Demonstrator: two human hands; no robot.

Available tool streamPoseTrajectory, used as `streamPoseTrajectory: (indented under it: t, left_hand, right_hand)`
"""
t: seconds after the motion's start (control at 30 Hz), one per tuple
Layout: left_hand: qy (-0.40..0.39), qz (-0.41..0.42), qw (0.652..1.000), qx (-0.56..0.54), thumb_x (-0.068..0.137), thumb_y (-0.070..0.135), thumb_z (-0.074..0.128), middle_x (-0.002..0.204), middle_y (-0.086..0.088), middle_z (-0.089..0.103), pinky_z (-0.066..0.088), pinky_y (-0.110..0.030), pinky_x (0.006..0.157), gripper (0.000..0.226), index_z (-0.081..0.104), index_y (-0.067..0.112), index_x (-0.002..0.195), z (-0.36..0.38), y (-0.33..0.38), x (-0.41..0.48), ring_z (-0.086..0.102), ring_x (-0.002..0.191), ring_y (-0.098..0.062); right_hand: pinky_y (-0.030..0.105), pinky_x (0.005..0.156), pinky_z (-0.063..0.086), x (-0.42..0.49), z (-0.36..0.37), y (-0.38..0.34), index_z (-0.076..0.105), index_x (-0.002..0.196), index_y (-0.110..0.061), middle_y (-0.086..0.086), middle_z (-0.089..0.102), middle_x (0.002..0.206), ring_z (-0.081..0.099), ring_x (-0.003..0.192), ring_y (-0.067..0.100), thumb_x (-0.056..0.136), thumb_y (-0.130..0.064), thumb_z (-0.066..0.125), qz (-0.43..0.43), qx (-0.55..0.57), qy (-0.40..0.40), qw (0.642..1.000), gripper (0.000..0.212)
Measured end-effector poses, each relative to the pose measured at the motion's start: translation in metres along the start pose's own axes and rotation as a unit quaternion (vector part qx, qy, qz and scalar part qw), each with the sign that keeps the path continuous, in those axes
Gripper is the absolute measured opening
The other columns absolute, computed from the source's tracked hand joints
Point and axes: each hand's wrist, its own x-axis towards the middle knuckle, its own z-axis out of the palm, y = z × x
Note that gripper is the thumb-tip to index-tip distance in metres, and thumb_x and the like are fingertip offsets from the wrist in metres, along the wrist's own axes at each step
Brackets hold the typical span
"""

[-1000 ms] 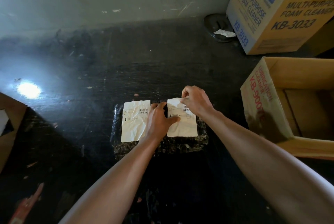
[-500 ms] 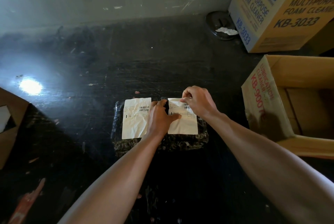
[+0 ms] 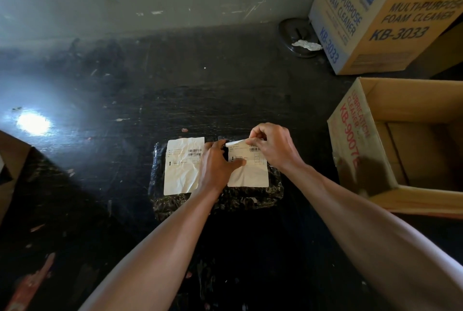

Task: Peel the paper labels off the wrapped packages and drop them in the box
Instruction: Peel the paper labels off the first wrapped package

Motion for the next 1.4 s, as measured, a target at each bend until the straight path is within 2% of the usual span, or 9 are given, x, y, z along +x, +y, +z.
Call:
streamPoseTrajectory:
  t: [0.2, 0.3, 0.57, 0.67, 0.83, 0.93, 1.13, 1.27, 1.4]
  left_hand:
    - [-0.002, -0.001, 1.0, -0.022, 0.068, 0.038, 0.088, 0.128, -0.004, 0.052, 0.051, -0.031, 0.09, 0.08, 0.054, 0.015, 0.137, -0.001, -0.001, -0.001, 0.059, 0.106, -0.018]
    - [-0.006, -0.002, 1.0, -0.03, 0.067, 0.038, 0.088, 0.128, -0.003, 0.052, 0.053, -0.036, 0.092, 0.08, 0.054, 0.016, 0.136, -0.003, 0.0, -0.002, 0.058, 0.108, -0.018]
    - [-0.006, 0.004, 1.0, -0.024, 0.065, 0.042, 0.088, 0.122, -0.002, 0.055, 0.052, -0.037, 0.092, 0.078, 0.058, 0.016, 0.132, -0.005, 0.002, -0.004, 0.059, 0.105, -0.018]
    - [-0.03, 0.022, 0.999, -0.009, 0.068, 0.039, 0.087, 0.125, -0.004, 0.053, 0.051, -0.038, 0.094, 0.078, 0.055, 0.015, 0.136, -0.009, 0.002, -0.004, 0.057, 0.109, -0.02]
    - [-0.097, 0.064, 0.992, 0.049, 0.072, 0.037, 0.085, 0.129, -0.003, 0.048, 0.05, -0.029, 0.092, 0.08, 0.049, 0.016, 0.141, -0.018, -0.004, -0.009, 0.056, 0.109, -0.018]
    - [-0.1, 0.061, 0.991, 0.059, 0.073, 0.037, 0.084, 0.127, -0.002, 0.049, 0.045, -0.022, 0.086, 0.08, 0.048, 0.018, 0.142, -0.017, -0.004, -0.013, 0.057, 0.109, -0.017]
    - [-0.09, 0.013, 0.996, 0.024, 0.062, 0.039, 0.09, 0.116, 0.002, 0.053, 0.044, -0.023, 0.078, 0.083, 0.053, 0.017, 0.132, -0.014, -0.002, -0.009, 0.056, 0.101, -0.014]
    - [-0.08, 0.021, 0.996, 0.016, 0.062, 0.039, 0.091, 0.112, 0.003, 0.053, 0.048, -0.025, 0.08, 0.082, 0.056, 0.017, 0.132, -0.014, -0.001, -0.011, 0.06, 0.1, -0.015]
    - [-0.074, 0.04, 0.996, 0.017, 0.063, 0.038, 0.09, 0.107, 0.004, 0.053, 0.045, -0.021, 0.072, 0.074, 0.06, 0.019, 0.128, -0.014, -0.002, -0.014, 0.06, 0.092, -0.013]
  right_hand:
    - [0.028, 0.075, 0.06, -0.005, -0.005, -0.006, 0.069, 0.087, -0.019, -0.007, 0.07, 0.089, 0.068, 0.086, 0.006, 0.088, -0.017, 0.076, 0.005, 0.003, -0.004, 1.0, 0.007]
    - [0.028, 0.074, 0.061, -0.008, -0.009, -0.009, 0.067, 0.084, -0.023, -0.007, 0.069, 0.088, 0.069, 0.086, 0.006, 0.089, -0.019, 0.075, 0.013, 0.017, -0.007, 1.0, 0.011]
    - [0.022, 0.073, 0.057, -0.017, -0.009, -0.012, 0.067, 0.083, -0.021, -0.008, 0.068, 0.087, 0.067, 0.085, 0.004, 0.088, -0.016, 0.076, 0.022, 0.044, 0.017, 0.999, 0.011]
    - [0.028, 0.075, 0.06, -0.012, -0.013, -0.012, 0.065, 0.085, -0.021, -0.005, 0.068, 0.091, 0.068, 0.089, 0.008, 0.089, -0.016, 0.075, 0.025, 0.03, 0.004, 0.999, 0.011]
    - [0.031, 0.075, 0.061, -0.006, -0.017, -0.009, 0.065, 0.083, -0.022, -0.006, 0.069, 0.092, 0.068, 0.089, 0.008, 0.089, -0.019, 0.075, 0.04, 0.013, -0.005, 0.999, 0.012]
    - [0.03, 0.073, 0.061, -0.004, -0.016, -0.008, 0.065, 0.083, -0.021, -0.006, 0.069, 0.091, 0.068, 0.089, 0.009, 0.089, -0.02, 0.075, 0.041, 0.014, -0.004, 0.999, 0.012]
    - [0.026, 0.074, 0.059, -0.01, -0.016, -0.01, 0.065, 0.087, -0.02, -0.007, 0.066, 0.095, 0.066, 0.091, 0.008, 0.09, -0.019, 0.074, 0.017, 0.006, -0.028, 0.999, 0.009]
    - [0.026, 0.073, 0.06, -0.017, -0.016, -0.013, 0.066, 0.088, -0.021, -0.008, 0.068, 0.094, 0.066, 0.091, 0.006, 0.092, -0.02, 0.072, 0.025, 0.022, -0.025, 0.999, 0.007]
    - [0.027, 0.073, 0.06, -0.019, -0.017, -0.018, 0.063, 0.083, -0.025, -0.008, 0.068, 0.091, 0.066, 0.089, 0.006, 0.092, -0.02, 0.072, 0.018, 0.019, -0.021, 0.999, 0.013]
